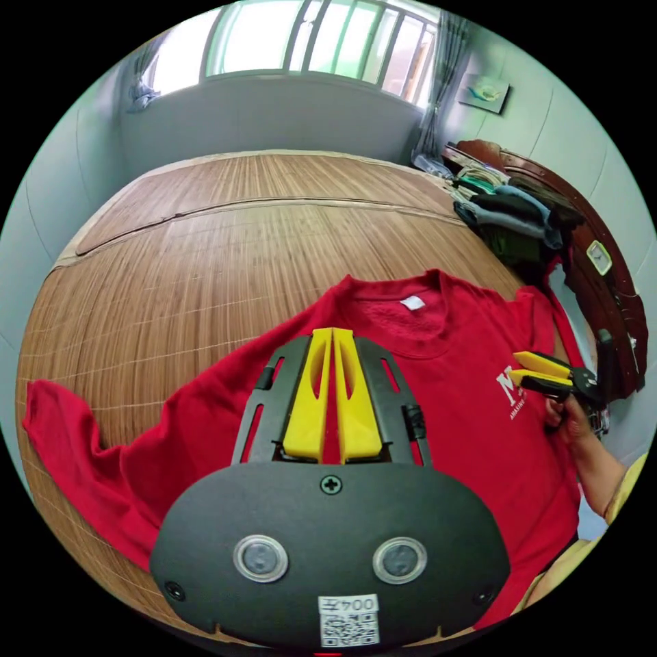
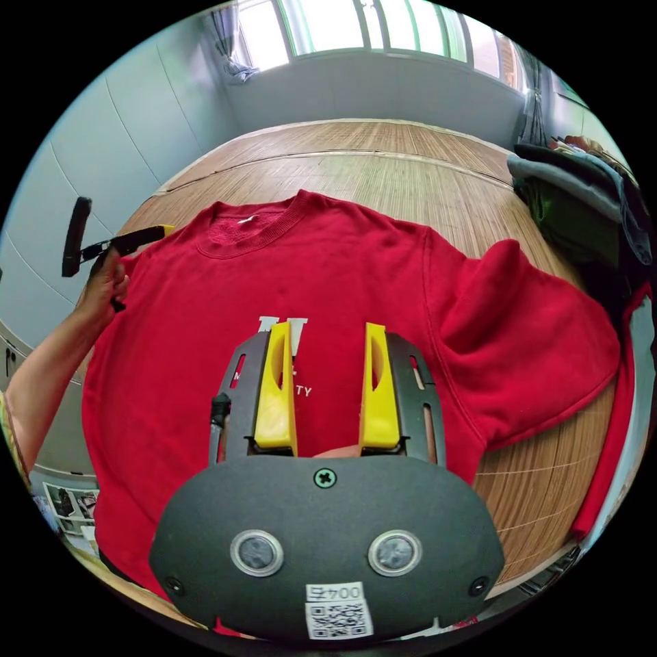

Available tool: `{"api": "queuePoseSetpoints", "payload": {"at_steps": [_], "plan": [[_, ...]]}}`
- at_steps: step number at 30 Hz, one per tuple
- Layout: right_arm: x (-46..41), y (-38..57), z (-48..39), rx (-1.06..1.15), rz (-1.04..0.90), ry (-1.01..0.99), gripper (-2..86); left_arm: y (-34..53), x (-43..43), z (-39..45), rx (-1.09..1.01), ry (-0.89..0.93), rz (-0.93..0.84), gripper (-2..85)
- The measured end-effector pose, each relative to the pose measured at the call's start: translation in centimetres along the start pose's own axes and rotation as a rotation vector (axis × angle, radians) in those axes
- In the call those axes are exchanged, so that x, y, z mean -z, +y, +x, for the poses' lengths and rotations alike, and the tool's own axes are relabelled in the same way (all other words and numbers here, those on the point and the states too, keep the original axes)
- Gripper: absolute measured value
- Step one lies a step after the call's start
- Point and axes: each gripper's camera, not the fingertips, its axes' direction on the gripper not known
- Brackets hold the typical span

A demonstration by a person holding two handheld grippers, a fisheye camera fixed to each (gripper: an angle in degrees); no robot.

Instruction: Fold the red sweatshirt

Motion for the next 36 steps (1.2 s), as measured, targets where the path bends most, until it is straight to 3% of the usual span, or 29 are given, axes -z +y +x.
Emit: {"api": "queuePoseSetpoints", "payload": {"at_steps": [5, 10, 16, 20, 30, 36], "plan": [[1.2, -2.4, -0.1, 0.05, 0.127, -0.033, 10.0, -0.5, -3.3, -1.3, 0.003, -0.026, -0.062, 0.2], [-1.6, -8.4, -0.9, 0.099, 0.119, -0.017, 8.8, -0.4, -3.3, -3.1, 0.029, 0.026, -0.043, 0.1], [-3.9, -13.1, -5.8, 0.236, 0.126, -0.231, 8.3, 0.5, -2.1, -5.9, 0.081, 0.117, 0.06, 0.1], [-7.1, -15.6, -9.4, 0.302, 0.04, -0.29, 8.0, 0.9, -2.1, -9.1, 0.212, 0.165, 0.075, 0.1], [-11.3, -20.0, -9.9, 0.204, -0.054, -0.369, 8.5, 0.2, -2.9, -11.8, 0.255, 0.216, 0.025, 0.1], [-11.8, -20.5, -10.5, 0.232, -0.08, -0.356, 1.5, 0.1, -2.7, -12.9, 0.265, 0.227, 0.026, 0.2]]}}
